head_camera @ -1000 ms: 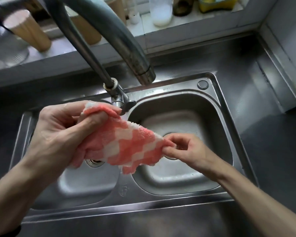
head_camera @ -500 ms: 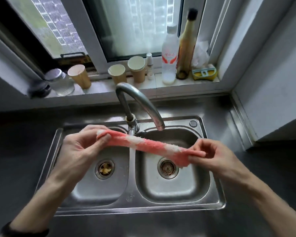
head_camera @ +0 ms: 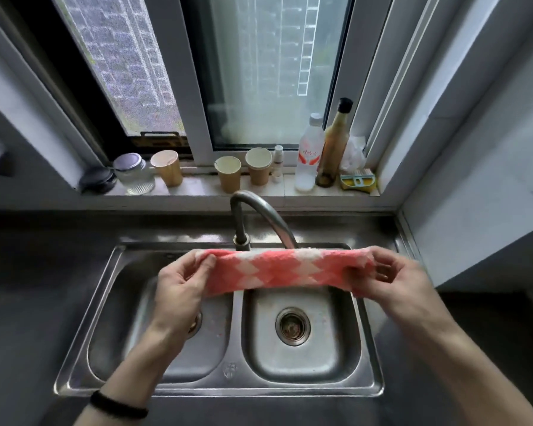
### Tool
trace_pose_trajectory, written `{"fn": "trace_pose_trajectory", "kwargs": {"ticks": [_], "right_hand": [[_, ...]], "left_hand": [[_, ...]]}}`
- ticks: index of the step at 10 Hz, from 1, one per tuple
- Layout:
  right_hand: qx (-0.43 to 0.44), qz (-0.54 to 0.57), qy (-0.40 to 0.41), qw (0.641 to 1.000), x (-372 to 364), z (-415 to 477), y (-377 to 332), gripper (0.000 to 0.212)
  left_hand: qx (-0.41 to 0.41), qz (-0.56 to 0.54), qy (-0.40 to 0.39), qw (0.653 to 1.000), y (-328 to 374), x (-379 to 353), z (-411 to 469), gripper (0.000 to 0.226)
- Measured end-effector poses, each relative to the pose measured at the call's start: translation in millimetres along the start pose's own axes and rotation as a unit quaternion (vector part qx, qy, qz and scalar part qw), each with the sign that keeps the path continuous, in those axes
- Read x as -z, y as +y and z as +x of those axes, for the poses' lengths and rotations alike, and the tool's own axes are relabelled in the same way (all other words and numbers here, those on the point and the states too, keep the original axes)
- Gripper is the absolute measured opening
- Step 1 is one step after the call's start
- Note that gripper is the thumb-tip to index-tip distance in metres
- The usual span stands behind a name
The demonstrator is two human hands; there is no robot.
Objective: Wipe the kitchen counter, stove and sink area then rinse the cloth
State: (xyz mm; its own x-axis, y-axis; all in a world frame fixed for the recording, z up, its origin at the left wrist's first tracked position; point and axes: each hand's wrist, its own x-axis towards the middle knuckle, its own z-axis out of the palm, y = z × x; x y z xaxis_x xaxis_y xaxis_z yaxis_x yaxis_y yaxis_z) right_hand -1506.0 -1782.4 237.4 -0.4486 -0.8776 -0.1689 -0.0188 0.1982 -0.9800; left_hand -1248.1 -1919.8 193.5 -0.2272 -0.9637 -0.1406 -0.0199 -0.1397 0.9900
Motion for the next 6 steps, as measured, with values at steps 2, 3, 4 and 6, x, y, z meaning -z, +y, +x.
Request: {"fn": "trace_pose_trajectory", "kwargs": {"ticks": [2, 3, 4, 6], "right_hand": [[0.039, -0.02, 0.011, 0.999, -5, 18, -19, 0.014], [0.07, -0.043, 0.058, 0.995, -7, 40, -33, 0.016], [0.07, -0.066, 0.099, 0.99, -13, 79, -49, 0.018], [-0.017, -0.273, 0.086, 0.958, -38, 171, -38, 0.029]], "left_hand": [[-0.034, 0.018, 0.011, 0.999, 12, 9, 16, 0.022], [-0.057, 0.015, -0.013, 0.998, 19, 8, 29, 0.022], [-0.068, -0.004, -0.02, 0.998, 26, 2, 46, 0.021], [0.062, 0.054, 0.045, 0.996, -7, -8, 96, 0.018]]}}
